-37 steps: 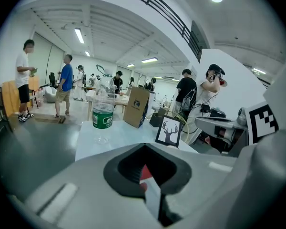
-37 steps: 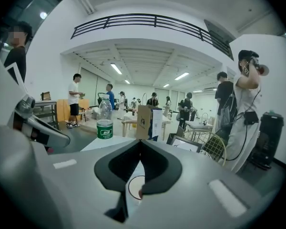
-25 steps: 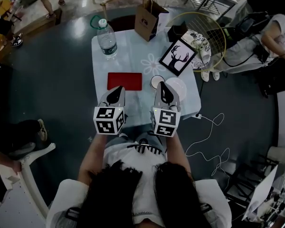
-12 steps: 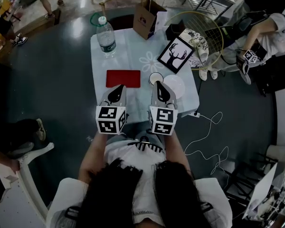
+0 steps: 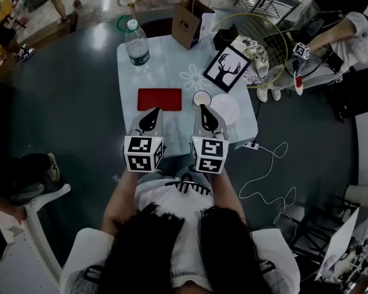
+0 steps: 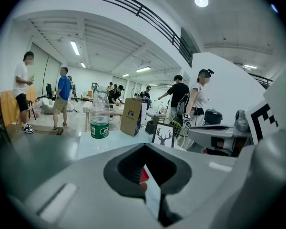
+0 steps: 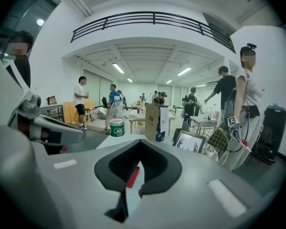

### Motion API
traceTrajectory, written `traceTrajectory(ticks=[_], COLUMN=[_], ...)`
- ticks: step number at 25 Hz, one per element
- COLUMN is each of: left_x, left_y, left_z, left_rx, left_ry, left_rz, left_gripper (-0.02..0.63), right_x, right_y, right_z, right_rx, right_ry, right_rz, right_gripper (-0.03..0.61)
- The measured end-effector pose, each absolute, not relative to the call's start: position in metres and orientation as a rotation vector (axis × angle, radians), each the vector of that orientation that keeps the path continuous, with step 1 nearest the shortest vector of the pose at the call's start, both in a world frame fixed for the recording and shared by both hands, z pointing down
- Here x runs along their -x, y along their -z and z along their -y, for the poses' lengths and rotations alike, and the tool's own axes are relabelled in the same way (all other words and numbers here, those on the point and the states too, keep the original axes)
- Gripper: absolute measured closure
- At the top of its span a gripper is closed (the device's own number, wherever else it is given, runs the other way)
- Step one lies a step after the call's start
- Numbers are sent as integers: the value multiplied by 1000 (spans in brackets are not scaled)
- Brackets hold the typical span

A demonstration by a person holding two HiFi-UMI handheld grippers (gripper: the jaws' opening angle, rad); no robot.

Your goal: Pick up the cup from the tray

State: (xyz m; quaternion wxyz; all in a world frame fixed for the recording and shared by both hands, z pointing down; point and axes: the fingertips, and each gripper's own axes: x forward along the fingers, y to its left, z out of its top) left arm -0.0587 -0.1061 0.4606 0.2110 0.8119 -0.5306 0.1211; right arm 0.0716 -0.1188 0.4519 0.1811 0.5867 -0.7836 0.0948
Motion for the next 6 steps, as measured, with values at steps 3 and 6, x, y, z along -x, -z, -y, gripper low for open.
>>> traceTrajectory(ticks=[3, 6], left_x=[59, 59], left_y=[-460, -460], left_z=[105, 102], left_rx=[-2256, -2258], left_ry=[-334, -338], left_rz=[1476, 1473], left_gripper=[614, 614], right_x=[-71, -70], right_y=[-454, -456], right_z=[117, 113], right_rx=[-1651, -1646], right_ry=[-270, -266], right_rz=[2207, 2201], right_gripper=[555, 555])
